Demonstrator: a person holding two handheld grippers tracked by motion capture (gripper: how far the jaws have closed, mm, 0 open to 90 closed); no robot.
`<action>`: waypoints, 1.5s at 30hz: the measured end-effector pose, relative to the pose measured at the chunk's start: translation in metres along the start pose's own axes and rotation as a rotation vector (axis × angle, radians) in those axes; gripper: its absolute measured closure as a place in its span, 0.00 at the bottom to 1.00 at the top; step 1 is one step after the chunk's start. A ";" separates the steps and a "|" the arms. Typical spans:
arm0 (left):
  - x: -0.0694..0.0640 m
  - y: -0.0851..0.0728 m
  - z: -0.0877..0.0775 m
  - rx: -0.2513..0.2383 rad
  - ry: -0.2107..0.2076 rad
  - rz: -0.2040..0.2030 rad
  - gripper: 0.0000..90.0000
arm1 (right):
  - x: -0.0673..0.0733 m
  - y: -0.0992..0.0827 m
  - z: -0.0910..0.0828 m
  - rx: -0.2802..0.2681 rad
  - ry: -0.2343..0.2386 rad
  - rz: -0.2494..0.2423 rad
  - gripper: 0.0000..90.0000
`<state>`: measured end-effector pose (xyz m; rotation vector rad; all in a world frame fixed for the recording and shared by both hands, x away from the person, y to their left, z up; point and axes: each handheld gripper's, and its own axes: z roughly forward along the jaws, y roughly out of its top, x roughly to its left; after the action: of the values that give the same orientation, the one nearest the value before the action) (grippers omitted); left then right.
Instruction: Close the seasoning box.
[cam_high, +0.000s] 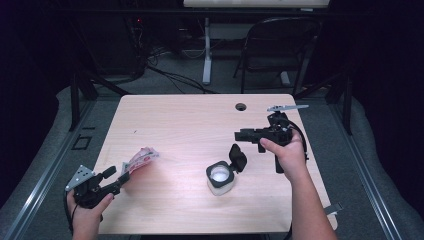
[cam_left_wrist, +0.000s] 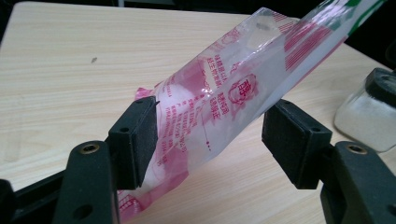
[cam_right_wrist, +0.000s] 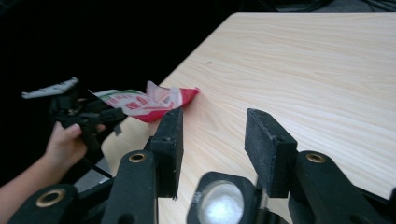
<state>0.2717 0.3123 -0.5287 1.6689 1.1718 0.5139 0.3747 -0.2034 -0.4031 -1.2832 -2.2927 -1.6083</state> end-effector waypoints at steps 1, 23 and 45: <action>0.000 0.000 0.000 0.000 -0.001 -0.001 0.40 | -0.001 0.000 0.000 0.001 -0.005 -0.002 0.64; -0.014 0.012 -0.003 0.026 0.007 0.041 0.43 | -0.014 -0.012 -0.005 -0.014 -0.125 0.014 0.68; -0.033 0.035 0.005 0.046 -0.058 0.067 0.50 | -0.022 -0.039 -0.006 -0.002 -0.207 0.034 0.80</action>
<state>0.2770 0.2799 -0.4935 1.7563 1.0963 0.4801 0.3610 -0.2260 -0.4406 -1.5475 -2.3679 -1.5339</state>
